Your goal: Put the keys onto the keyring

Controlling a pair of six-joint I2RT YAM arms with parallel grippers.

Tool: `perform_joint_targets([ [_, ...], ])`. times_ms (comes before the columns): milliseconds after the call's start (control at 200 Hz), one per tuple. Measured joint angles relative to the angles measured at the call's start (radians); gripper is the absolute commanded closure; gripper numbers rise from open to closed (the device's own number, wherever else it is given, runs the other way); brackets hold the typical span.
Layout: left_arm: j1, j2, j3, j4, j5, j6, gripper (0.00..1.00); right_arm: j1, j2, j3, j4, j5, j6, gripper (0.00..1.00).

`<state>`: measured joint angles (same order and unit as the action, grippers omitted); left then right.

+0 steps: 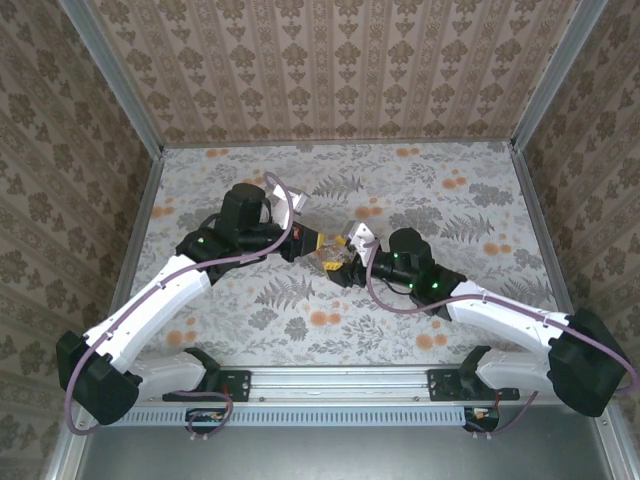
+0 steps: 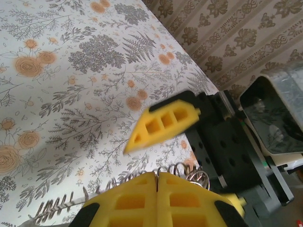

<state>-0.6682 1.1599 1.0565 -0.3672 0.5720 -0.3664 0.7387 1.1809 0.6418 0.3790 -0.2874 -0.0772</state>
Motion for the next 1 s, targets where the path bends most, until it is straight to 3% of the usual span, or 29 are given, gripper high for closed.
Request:
perform_joint_targets([
  [60, 0.000, 0.000, 0.000, 0.000, 0.000, 0.000, 1.00, 0.000, -0.001, 0.000, 0.002, -0.006, -0.003, 0.77],
  [185, 0.000, 0.000, 0.000, 0.000, -0.004, 0.000, 1.00, 0.002, -0.003, 0.000, 0.007, -0.014, -0.008, 0.91],
  [350, 0.001, 0.000, 0.002, 0.008, -0.003, 0.003, 1.00, 0.002, -0.024, 0.000, -0.004, -0.012, -0.010, 0.97],
  [515, 0.000, -0.005, 0.016, -0.008, -0.041, 0.045, 0.38, 0.002, -0.034, 0.003, -0.024, -0.013, -0.002, 1.00],
  [600, 0.000, -0.018, 0.019, -0.037, -0.098, 0.083, 0.27, 0.001, -0.034, 0.012, -0.053, -0.014, 0.018, 1.00],
  [700, -0.021, -0.050, 0.019, -0.081, -0.208, 0.150, 0.28, -0.001, -0.034, 0.026, -0.074, -0.016, 0.053, 1.00],
  [770, -0.074, -0.092, 0.006, -0.090, -0.312, 0.214, 0.39, -0.005, -0.034, 0.035, -0.080, -0.016, 0.086, 1.00],
  [1000, -0.397, -0.245, -0.098, -0.037, -0.584, 0.455, 0.70, -0.032, -0.034, 0.043, -0.085, -0.024, 0.197, 1.00],
])
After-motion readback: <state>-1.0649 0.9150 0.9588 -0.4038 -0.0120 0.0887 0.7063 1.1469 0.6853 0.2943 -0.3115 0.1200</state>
